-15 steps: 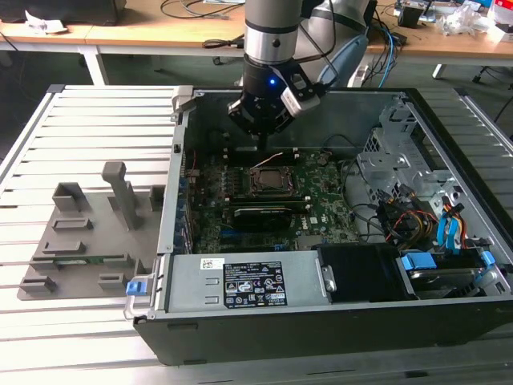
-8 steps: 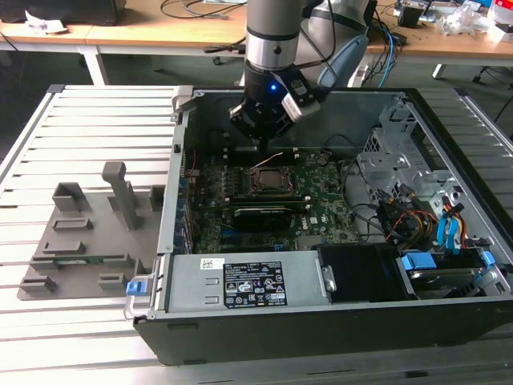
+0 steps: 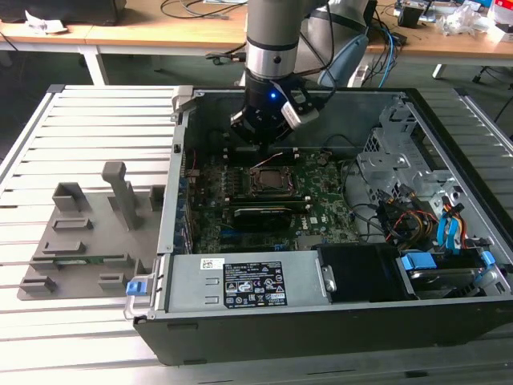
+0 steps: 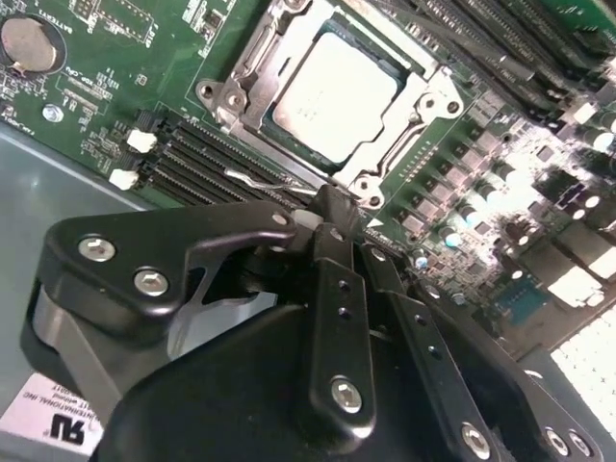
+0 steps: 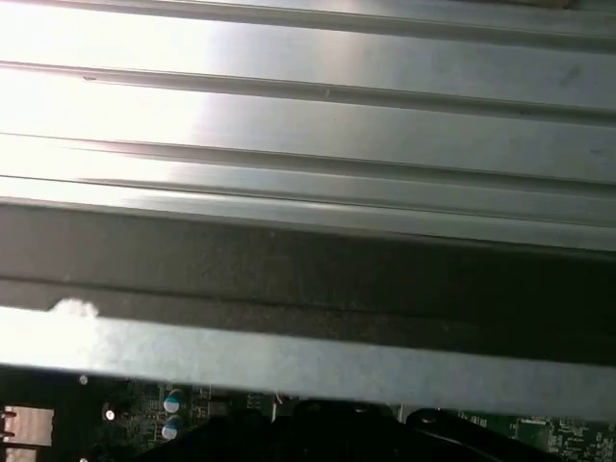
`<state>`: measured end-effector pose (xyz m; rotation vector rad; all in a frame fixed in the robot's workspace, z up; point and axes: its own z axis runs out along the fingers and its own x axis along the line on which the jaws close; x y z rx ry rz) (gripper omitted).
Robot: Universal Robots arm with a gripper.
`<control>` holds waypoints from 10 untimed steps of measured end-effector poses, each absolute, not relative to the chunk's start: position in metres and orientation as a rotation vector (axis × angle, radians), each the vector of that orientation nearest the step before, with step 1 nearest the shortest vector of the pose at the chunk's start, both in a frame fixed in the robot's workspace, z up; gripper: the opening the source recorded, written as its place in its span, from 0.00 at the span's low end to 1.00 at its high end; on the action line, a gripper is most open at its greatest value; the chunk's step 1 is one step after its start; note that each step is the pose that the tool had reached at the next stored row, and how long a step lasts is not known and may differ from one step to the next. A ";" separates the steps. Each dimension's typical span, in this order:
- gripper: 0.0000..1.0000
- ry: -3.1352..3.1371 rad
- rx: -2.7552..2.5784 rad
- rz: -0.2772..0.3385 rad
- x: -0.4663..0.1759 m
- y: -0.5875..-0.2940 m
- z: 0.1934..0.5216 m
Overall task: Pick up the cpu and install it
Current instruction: 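Install the first cpu locking lever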
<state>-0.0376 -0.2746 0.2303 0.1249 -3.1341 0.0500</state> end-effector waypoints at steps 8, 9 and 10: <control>0.11 -3.134 0.115 0.054 -0.029 -0.268 0.221; 0.11 -3.133 0.115 0.055 -0.027 -0.268 0.221; 0.11 -3.133 0.115 0.055 -0.026 -0.268 0.220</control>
